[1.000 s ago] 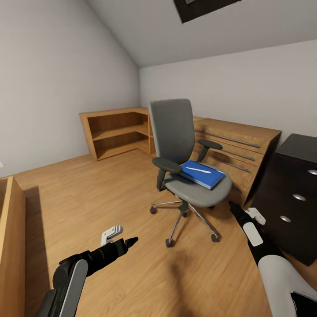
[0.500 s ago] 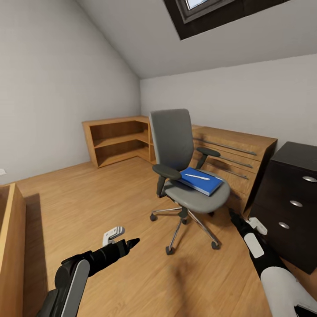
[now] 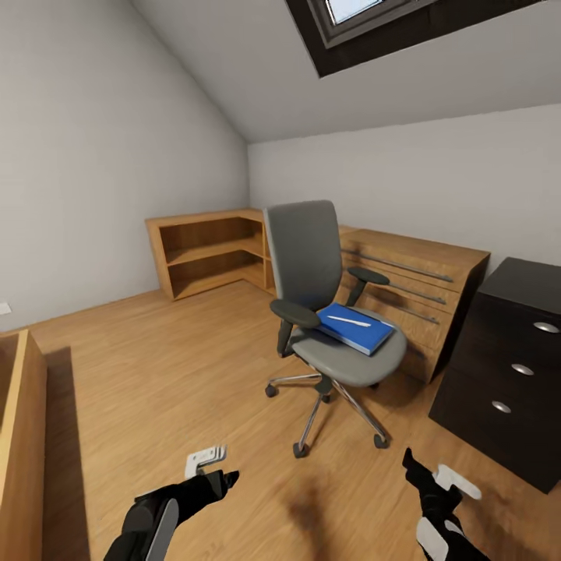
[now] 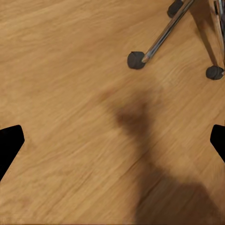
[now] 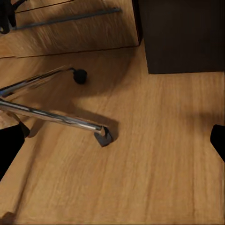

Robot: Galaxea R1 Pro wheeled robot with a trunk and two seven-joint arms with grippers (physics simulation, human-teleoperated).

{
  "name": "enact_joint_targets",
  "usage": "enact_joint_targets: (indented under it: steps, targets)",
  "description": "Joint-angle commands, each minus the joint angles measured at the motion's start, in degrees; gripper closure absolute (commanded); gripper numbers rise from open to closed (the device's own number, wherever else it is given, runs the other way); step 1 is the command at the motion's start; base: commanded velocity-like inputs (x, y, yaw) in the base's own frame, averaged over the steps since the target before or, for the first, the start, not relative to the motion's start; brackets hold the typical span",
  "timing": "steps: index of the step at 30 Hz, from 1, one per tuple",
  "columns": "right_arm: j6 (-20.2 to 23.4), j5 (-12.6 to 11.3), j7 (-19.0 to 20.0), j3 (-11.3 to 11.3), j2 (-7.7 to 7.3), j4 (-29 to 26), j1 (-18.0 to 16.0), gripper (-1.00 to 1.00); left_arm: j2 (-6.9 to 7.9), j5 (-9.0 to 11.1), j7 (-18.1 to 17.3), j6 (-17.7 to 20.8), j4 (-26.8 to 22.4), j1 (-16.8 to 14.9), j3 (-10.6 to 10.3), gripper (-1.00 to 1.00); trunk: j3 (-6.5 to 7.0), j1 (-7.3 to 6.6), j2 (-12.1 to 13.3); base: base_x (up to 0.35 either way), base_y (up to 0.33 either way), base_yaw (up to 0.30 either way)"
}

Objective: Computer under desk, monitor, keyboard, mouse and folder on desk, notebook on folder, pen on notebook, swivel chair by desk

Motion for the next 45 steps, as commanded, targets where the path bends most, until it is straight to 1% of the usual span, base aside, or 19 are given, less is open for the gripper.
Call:
enact_joint_targets:
  steps: [1, 2, 3, 6, 7, 9, 10, 12, 13, 19, 24, 35, 41, 45]
  targets:
    - [-1.78, -0.01, -0.06, 0.23, 0.1, 1.22, -0.03, -1.0, 0.08, -0.02, -0.29, -0.17, 0.5, -0.03, 0.21, -1.0, 0.13, -0.24, 0.39, 0.0, 0.0, 0.0]
    - [-3.22, 0.25, -0.06, 0.23, 0.25, 2.19, -0.01, -1.0, 0.23, -0.08, -0.28, -0.64, 1.01, -0.03, 0.22, -1.0, 0.31, -0.46, 0.79, 0.0, 0.0, 0.0]
    - [-7.02, 0.8, -0.06, 0.23, 0.81, 4.56, 0.01, -1.0, 0.67, -0.19, -0.27, -2.07, 2.27, -0.03, 0.22, -1.0, 0.49, -0.68, 1.19, 0.0, 0.0, 0.0]
    - [-11.05, 1.19, -0.12, 0.23, 1.51, 8.65, 0.03, -1.0, 1.02, -0.34, -0.03, -3.83, 3.48, -0.03, 0.23, -1.0, 1.03, -1.34, 2.39, 0.0, 0.0, 0.0]
    - [-12.01, 1.28, -0.13, 0.23, 1.7, 9.75, 0.04, -1.0, 1.1, -0.41, 0.85, -4.28, 4.23, -0.03, 0.23, -1.0, 1.21, -1.56, 2.8, 0.0, 0.0, 0.0]
    - [-12.5, 1.33, -0.17, 0.21, 1.79, 10.32, 0.04, -1.0, 1.12, -0.46, 2.24, -4.71, 4.95, -0.03, 0.23, -1.0, 1.57, -2.0, 3.6, 0.0, 0.0, 0.0]
    - [-12.8, 1.36, -0.21, 0.2, 1.85, 10.74, 0.04, -1.0, 1.08, -0.52, 4.18, -6.45, 6.11, -0.03, 0.16, -1.0, 1.57, -2.0, 3.6, 0.0, 0.0, 0.0]
    - [-12.93, 1.37, -0.23, 0.19, 1.81, 11.34, 0.04, -1.0, 1.04, -0.55, 5.46, -10.04, 7.63, -0.03, 0.11, -1.0, 1.58, -2.0, 3.6, 0.0, 0.0, -0.008]
    - [-12.96, 1.38, -0.23, 0.17, 1.77, 11.6, 0.04, -1.0, 1.03, -0.56, 5.84, -12.12, 8.36, -0.03, 0.09, -1.0, 1.6, -2.0, 3.6, 0.0, 0.0, -0.058]
    - [-13.0, 1.38, -0.23, 0.2, 1.73, 11.96, 0.04, -1.0, 0.94, -0.55, 6.3, -17.22, 10.24, -0.03, 0.06, -1.0, 1.83, -2.0, 3.6, 0.0, 0.0, -0.131]
    - [-13.01, 1.38, -0.24, 0.21, 1.79, 12.12, 0.04, -1.0, 0.88, -0.56, 6.41, -18.6, 10.91, -0.03, 0.05, -1.0, 2.07, -2.0, 3.6, 0.0, 0.0, -0.18]
    - [-13.01, 1.41, -0.22, 0.23, 1.88, 12.22, 0.04, -1.0, 0.84, -0.49, 6.42, -18.8, 11.08, -0.03, -0.02, -1.0, 2.18, -2.0, 3.6, 0.019, 0.0, -0.034]
    - [-13.01, 1.39, -0.2, 0.23, 1.82, 12.23, 0.04, -1.0, 0.77, -0.49, 6.42, -18.81, 11.06, -0.03, -0.07, -1.0, 2.18, -2.0, 3.6, 0.234, 0.0, -0.003]
    - [-13.01, 1.38, -0.22, 0.23, 1.87, 12.23, 0.04, -1.0, 0.75, -0.48, 6.42, -18.81, 11.09, -0.03, -0.49, -1.0, 2.18, -2.0, 3.6, 0.311, 0.0, 0.0]
